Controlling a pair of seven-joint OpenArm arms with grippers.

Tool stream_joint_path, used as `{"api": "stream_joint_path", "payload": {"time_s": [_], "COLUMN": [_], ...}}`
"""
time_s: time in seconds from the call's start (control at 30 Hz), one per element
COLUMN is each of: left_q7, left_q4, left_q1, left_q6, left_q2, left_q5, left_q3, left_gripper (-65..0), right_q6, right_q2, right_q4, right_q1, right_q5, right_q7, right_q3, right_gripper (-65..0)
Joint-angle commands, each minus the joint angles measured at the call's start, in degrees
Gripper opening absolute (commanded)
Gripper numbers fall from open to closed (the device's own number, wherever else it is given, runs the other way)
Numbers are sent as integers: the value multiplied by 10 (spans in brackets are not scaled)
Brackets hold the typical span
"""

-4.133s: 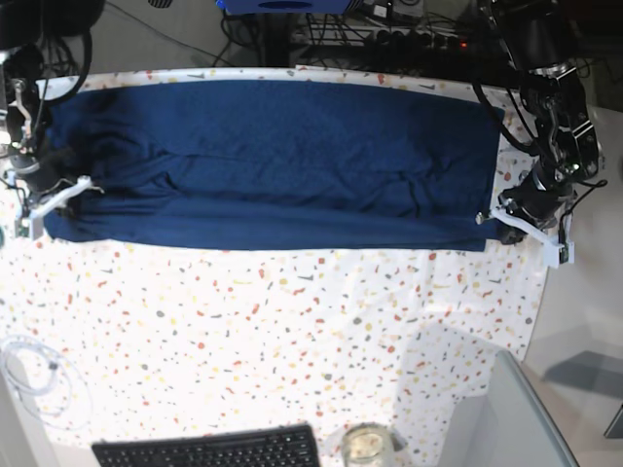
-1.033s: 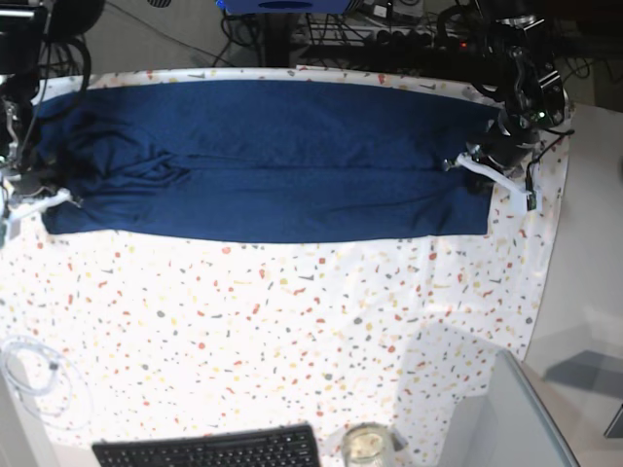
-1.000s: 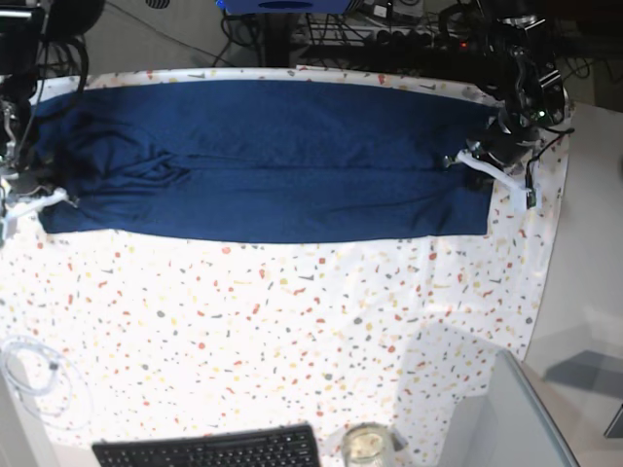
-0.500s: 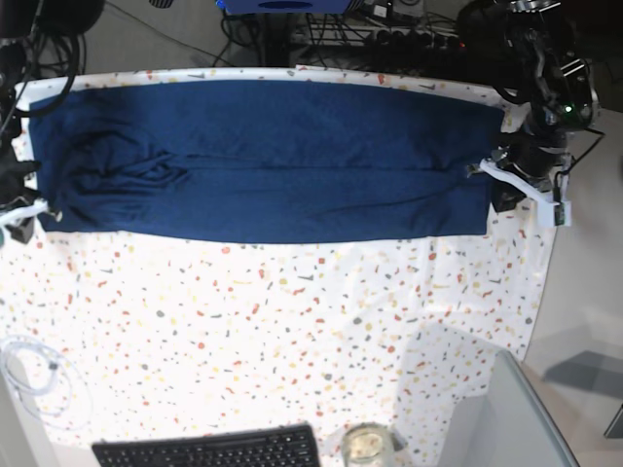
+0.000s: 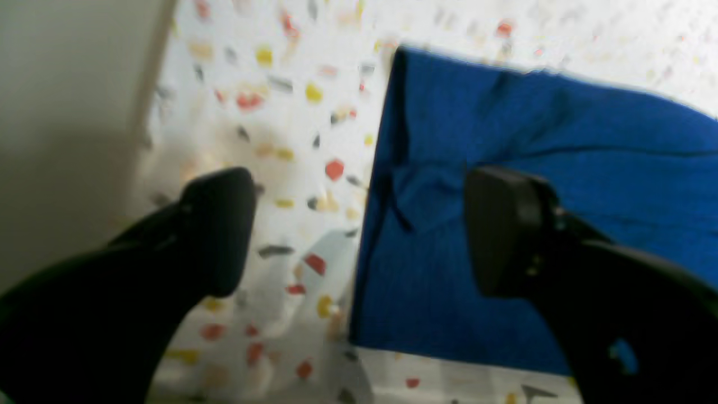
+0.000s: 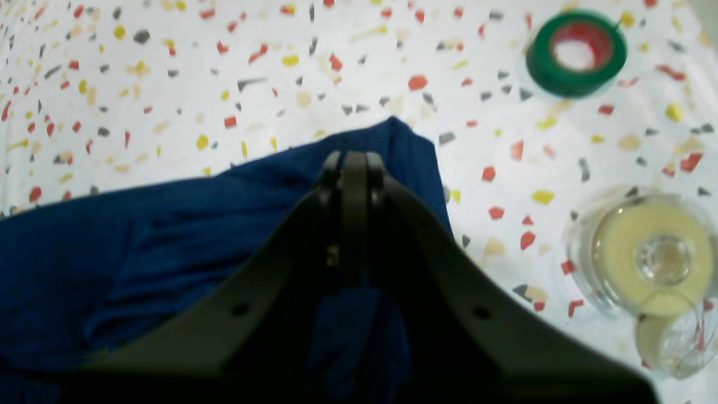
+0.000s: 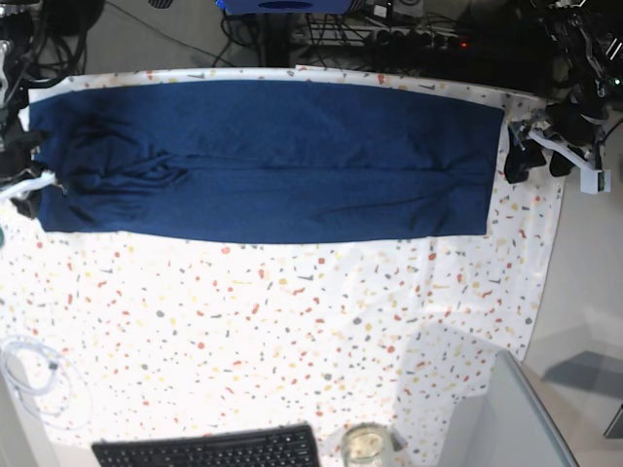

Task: Layout the t-shirt on the table in an organized manner, then fold the t-shirt properly
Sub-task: 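Lower the folded edge with both grippers and release it flat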

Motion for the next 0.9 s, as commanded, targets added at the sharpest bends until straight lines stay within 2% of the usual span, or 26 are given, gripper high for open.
{"api": "stream_joint_path", "payload": {"time_s": [0.0,0.17,0.33,0.43,0.6,0.77,0.87], "left_q7": [-30,-87,-92,-115,-122,-125,-149], "left_q4": [-13,-111,-160,-179,-232,-264,-265], "left_q1": [-11,-38,-52,-63,-79,-86,-87], "left_q6": [-5,-5,-5,-5,-5,-5,-5], "left_q2": [-10,-13,-30,-24,-21,-22,-21], "left_q5": [-9,-9,-9,-9,-9,-9,-9], "left_q3": [-2,8,80,91,98,144,151], "left_gripper": [-104,-120,-120,-143,-214,-232,-232], "right_q6": [2,2,2,2,2,2,2], "right_q2": [11,11,10,10,10,10,10], "right_q4": [10,10,10,10,10,10,11], "right_q1": [6,6,6,6,6,6,6], "right_q5": [4,4,4,4,4,4,4], "right_q7": [17,17,17,17,17,17,17], "right_q3": [-2,-24,-24,-24,-23,-23,-23], "right_gripper": [-650,-650,-650,-650,-650,-650,-650]}}
